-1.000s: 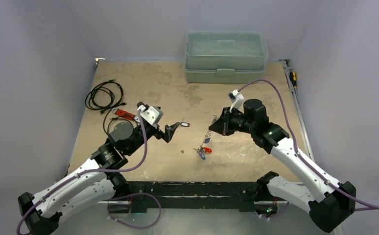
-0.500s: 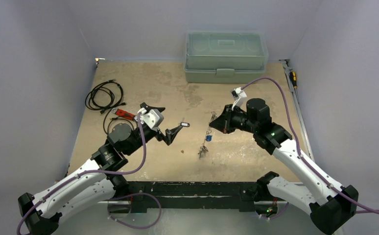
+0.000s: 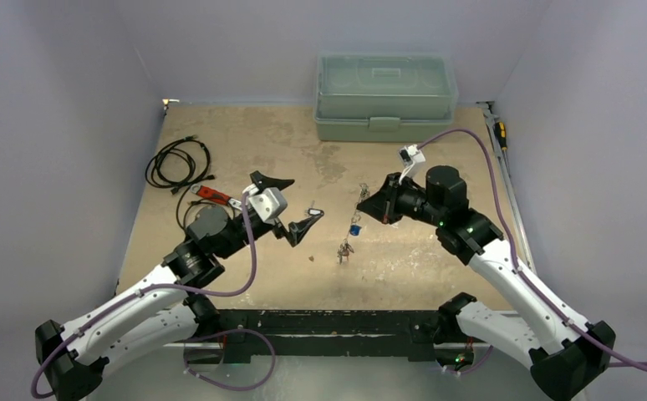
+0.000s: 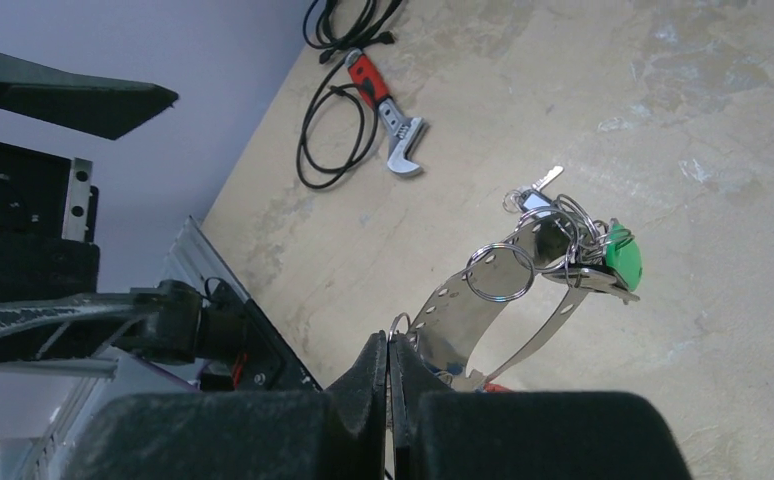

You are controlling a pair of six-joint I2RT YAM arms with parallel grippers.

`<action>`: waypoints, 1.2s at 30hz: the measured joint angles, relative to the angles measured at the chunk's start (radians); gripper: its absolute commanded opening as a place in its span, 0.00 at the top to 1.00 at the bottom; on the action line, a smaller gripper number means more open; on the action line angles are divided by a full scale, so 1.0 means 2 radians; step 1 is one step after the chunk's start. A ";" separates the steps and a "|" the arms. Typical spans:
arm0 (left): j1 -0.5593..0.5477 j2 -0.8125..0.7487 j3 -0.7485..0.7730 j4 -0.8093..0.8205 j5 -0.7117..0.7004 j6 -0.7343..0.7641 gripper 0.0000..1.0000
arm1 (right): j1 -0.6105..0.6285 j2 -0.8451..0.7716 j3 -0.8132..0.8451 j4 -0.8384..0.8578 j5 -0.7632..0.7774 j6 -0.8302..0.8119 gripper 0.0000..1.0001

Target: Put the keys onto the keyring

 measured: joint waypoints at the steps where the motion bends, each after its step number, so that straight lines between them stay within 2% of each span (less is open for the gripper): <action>1: 0.000 0.007 0.001 0.004 0.008 0.000 0.04 | 0.000 -0.002 0.000 0.001 -0.002 0.001 1.00; 8: 0.000 0.056 0.010 0.031 0.069 -0.007 0.06 | 0.000 -0.010 0.001 0.009 -0.016 0.003 1.00; 17: 0.000 0.098 0.014 0.076 0.113 -0.033 0.12 | 0.000 -0.021 0.001 0.024 -0.037 0.005 1.00; 28: -0.001 0.121 0.022 0.110 0.131 -0.073 0.20 | 0.003 -0.039 0.001 0.052 -0.064 0.005 1.00; 36: -0.004 0.135 0.022 0.143 0.130 -0.124 0.21 | 0.014 -0.054 -0.021 0.112 -0.067 0.007 1.00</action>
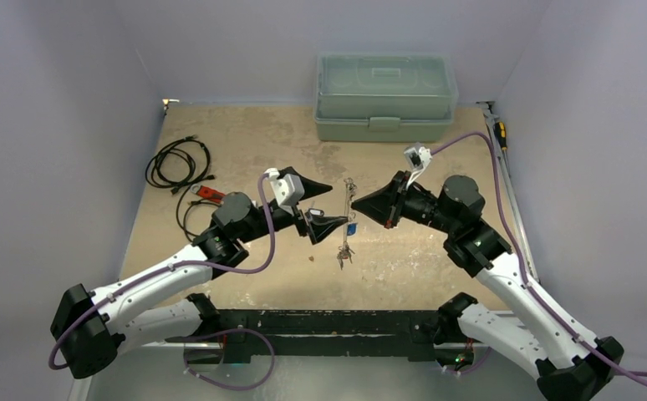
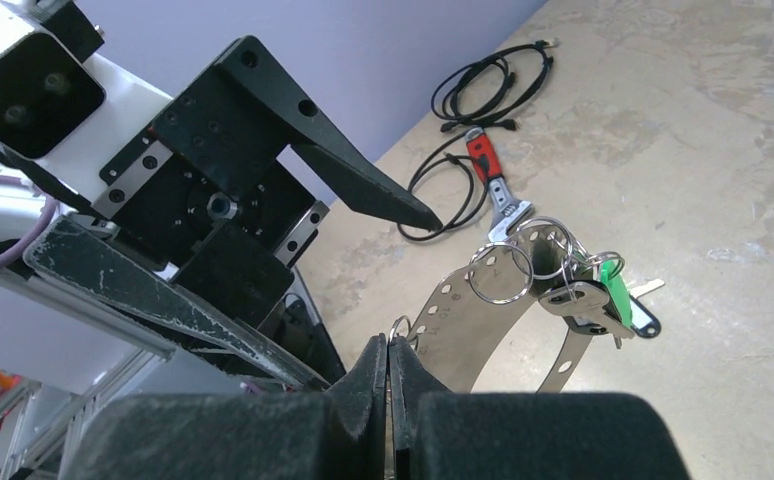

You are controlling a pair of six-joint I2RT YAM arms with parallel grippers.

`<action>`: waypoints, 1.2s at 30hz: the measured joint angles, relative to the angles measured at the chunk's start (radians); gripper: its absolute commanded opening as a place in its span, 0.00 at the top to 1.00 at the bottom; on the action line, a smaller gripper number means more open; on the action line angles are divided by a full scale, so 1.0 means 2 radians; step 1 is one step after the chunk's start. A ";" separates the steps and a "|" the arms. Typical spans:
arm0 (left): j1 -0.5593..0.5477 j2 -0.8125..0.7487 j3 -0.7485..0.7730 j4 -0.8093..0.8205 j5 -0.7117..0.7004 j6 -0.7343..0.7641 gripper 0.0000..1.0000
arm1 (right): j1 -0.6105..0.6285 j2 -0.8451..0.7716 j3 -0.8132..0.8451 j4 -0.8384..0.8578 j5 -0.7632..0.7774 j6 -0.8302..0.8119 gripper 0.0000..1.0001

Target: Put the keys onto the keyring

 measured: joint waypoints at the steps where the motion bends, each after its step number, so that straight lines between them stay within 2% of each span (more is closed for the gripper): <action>1: -0.001 0.000 0.000 0.003 0.000 -0.004 0.21 | 0.002 0.000 -0.002 0.003 0.000 0.000 1.00; 19: -0.003 0.021 0.000 0.025 0.000 -0.027 0.21 | 0.048 0.002 -0.005 0.037 0.033 0.011 1.00; 27: -0.003 0.027 0.000 0.030 0.000 -0.027 0.26 | 0.072 0.011 -0.005 0.040 0.057 0.011 1.00; 36: -0.003 0.027 0.000 0.030 0.000 -0.026 0.21 | 0.076 0.011 -0.005 0.041 0.072 0.011 1.00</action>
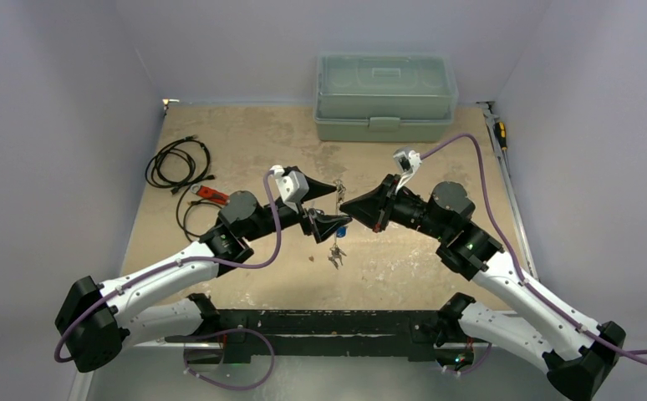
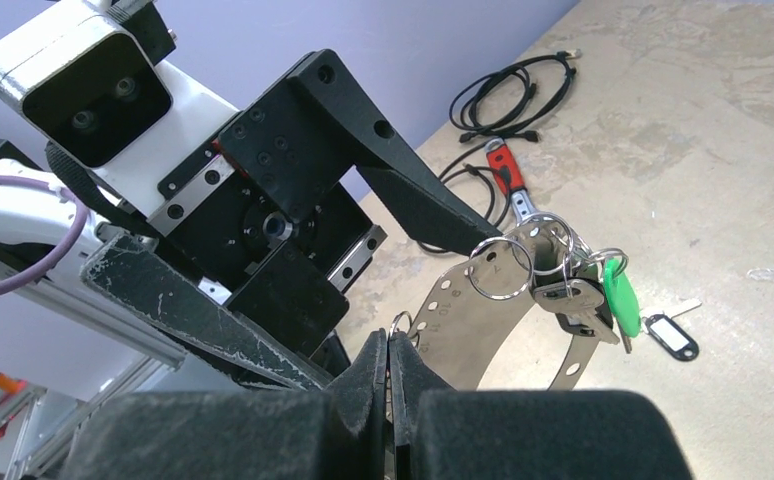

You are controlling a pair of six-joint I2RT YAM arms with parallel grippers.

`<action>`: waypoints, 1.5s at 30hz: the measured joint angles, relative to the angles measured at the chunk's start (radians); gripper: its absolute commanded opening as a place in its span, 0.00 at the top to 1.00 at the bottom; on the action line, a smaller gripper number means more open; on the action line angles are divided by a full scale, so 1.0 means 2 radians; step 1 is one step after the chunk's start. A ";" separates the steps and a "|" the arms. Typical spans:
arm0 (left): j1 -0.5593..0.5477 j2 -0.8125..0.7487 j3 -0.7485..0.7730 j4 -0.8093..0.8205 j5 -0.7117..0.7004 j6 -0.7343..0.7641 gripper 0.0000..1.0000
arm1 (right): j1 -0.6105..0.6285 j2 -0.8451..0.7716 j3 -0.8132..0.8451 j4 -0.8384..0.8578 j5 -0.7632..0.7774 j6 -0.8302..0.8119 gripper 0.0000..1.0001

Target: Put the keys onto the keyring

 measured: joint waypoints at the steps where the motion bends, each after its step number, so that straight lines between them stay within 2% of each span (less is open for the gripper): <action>1: 0.000 0.000 0.000 0.000 0.000 0.000 0.22 | 0.000 0.000 0.000 0.000 0.002 0.000 1.00; 17: -0.006 -0.001 0.000 -0.035 -0.008 0.023 0.40 | 0.001 0.000 0.000 0.000 0.015 0.002 1.00; 30: -0.008 -0.001 0.000 -0.042 -0.013 0.032 0.73 | 0.003 0.001 0.000 0.000 0.016 0.004 1.00; 33: -0.010 -0.003 0.000 -0.042 -0.014 0.036 0.82 | 0.003 0.001 0.000 0.000 0.019 0.004 1.00; 37: -0.010 -0.009 0.000 -0.045 -0.017 0.042 1.00 | 0.003 0.001 0.000 0.000 0.024 0.004 1.00; 45: -0.010 -0.016 0.000 -0.054 -0.027 0.047 1.00 | 0.003 0.003 0.000 0.000 0.024 0.007 1.00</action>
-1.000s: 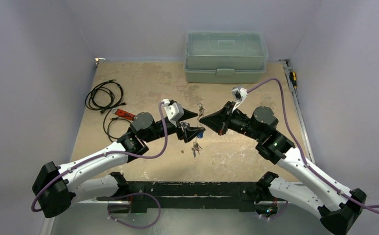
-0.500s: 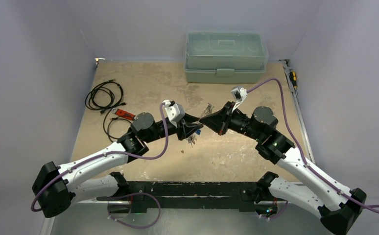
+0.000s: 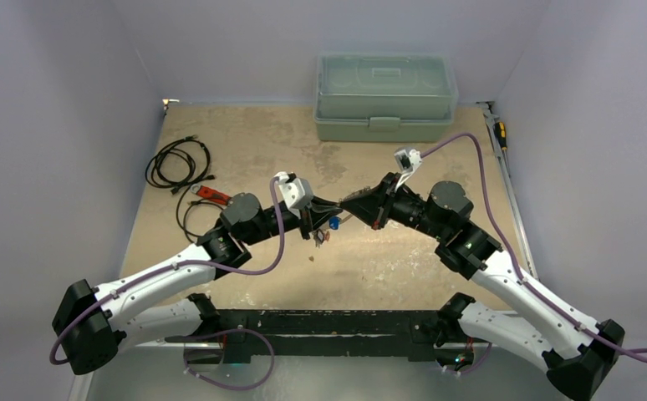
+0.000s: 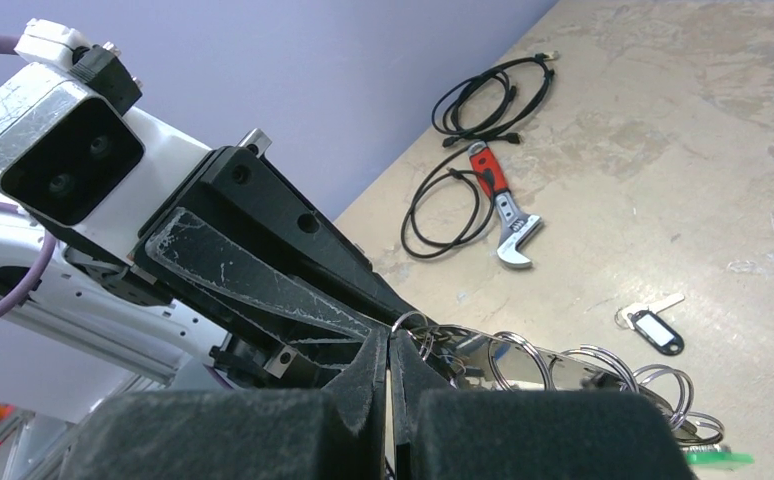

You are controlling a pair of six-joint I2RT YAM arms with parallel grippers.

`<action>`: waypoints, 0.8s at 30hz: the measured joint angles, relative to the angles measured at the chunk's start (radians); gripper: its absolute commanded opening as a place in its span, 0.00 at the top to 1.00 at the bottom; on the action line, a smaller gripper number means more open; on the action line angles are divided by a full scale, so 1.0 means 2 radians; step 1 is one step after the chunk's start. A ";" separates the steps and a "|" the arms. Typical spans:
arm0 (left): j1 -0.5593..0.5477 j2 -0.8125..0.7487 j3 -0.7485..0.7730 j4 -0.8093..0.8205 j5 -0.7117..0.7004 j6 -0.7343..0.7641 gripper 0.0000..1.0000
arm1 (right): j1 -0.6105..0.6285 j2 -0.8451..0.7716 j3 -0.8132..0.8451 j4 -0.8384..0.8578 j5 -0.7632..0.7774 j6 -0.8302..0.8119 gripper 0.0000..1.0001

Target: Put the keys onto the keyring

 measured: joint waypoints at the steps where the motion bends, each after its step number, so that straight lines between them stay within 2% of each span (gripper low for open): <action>1: 0.000 0.000 0.000 -0.002 -0.001 0.002 1.00 | 0.000 0.001 0.000 0.000 0.000 0.001 1.00; 5: 0.000 -0.002 0.000 -0.009 -0.003 0.008 1.00 | 0.000 0.006 0.000 0.000 0.002 0.004 0.98; 9: 0.000 -0.004 0.000 -0.021 -0.009 0.011 1.00 | 0.000 0.013 0.000 0.000 0.002 0.006 0.73; 12: 0.000 -0.004 0.000 -0.030 -0.012 0.011 1.00 | 0.001 0.016 0.000 0.000 0.001 0.009 0.63; 19: 0.001 -0.005 0.000 -0.035 -0.013 0.011 1.00 | 0.001 0.016 0.000 0.002 -0.001 0.009 0.59; 24: 0.001 -0.009 0.000 -0.035 -0.013 0.010 1.00 | 0.001 0.017 0.000 0.004 -0.001 0.009 0.63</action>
